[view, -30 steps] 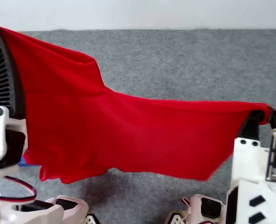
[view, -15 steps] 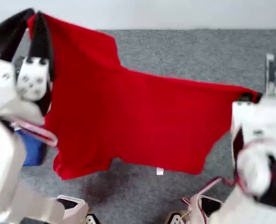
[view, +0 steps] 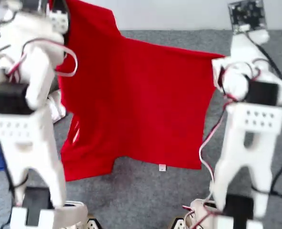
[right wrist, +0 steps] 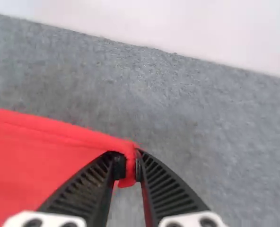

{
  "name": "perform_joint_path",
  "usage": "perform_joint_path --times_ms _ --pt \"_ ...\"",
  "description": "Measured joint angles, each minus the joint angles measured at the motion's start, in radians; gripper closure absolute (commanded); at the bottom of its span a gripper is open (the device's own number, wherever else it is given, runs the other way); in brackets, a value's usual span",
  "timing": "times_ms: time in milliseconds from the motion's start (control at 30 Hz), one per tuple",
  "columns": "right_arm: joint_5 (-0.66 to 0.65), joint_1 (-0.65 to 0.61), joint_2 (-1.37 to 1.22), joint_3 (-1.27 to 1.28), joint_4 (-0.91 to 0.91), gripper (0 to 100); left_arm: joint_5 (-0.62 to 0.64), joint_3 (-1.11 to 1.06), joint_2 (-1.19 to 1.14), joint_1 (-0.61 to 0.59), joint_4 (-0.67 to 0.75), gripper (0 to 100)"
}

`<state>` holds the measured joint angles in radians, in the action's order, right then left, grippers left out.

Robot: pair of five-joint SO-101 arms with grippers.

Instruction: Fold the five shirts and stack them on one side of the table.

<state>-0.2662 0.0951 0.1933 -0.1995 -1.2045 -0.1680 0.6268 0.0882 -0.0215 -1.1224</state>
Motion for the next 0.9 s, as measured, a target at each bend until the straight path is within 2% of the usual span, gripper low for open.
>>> perform_joint_path --times_ms 267,367,500,667,767,900 --pt "0.052 0.0 -0.331 0.002 0.344 99.0 -0.006 0.0 -0.307 -0.023 0.213 98" --pt "0.052 0.003 -0.446 -0.014 0.428 99.0 -0.006 0.034 -0.422 -0.058 0.252 98" --pt "0.052 0.009 -0.591 -0.14 0.411 99.0 -0.006 0.16 -0.586 -0.094 0.259 98" --pt "0.052 0.043 -0.749 -0.371 0.301 99.0 -0.006 0.382 -0.807 -0.098 0.255 98" --pt "0.052 0.048 -0.829 -0.489 0.207 99.0 -0.006 0.522 -0.919 -0.089 0.164 98" --pt "0.052 0.051 -0.908 -0.577 0.075 99.0 -0.006 0.707 -1.03 -0.051 -0.048 98"
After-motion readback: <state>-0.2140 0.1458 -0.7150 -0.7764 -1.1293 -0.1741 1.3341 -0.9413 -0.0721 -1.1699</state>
